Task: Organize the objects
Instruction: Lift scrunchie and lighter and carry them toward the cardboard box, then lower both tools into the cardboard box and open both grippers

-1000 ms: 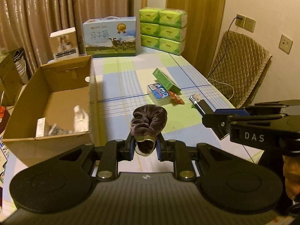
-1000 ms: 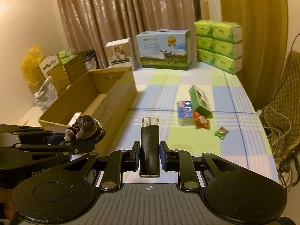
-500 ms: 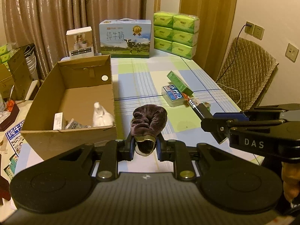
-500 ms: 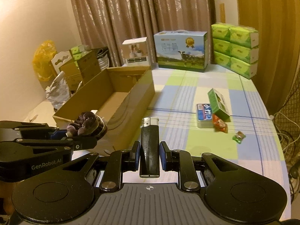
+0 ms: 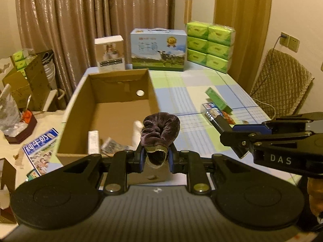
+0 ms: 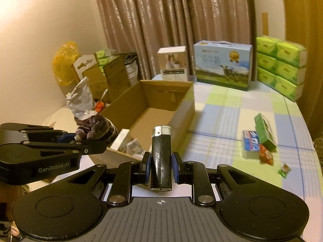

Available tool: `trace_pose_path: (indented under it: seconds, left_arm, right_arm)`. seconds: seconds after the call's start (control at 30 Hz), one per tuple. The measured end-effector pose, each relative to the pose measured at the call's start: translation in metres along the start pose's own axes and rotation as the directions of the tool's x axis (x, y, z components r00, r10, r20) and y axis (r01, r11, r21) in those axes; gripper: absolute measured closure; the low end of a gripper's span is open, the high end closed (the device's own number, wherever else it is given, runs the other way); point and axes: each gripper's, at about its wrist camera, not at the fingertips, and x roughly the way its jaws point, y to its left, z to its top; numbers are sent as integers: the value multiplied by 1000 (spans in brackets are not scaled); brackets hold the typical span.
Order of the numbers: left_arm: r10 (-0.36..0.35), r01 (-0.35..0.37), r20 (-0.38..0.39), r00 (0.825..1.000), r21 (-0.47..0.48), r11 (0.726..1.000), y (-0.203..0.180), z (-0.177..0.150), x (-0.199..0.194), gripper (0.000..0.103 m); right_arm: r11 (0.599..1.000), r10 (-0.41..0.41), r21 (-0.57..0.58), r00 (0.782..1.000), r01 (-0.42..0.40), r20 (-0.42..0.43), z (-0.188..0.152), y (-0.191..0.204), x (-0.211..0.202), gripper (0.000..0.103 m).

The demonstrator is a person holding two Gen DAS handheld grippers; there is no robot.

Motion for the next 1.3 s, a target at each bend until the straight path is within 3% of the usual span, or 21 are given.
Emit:
trace_pose_path:
  seconds: [0.7,1.3]
  left_arm:
    - [89,-89,-26,996,8,996,69,16,35,85]
    - [95,-95,-72,993,3,995,98,19,74,85]
  right_arm:
    - [998,55,-32,998,-56,-42,38,27,69,84]
    - [999,49,-13,995,-50,-84,51,21,117,84]
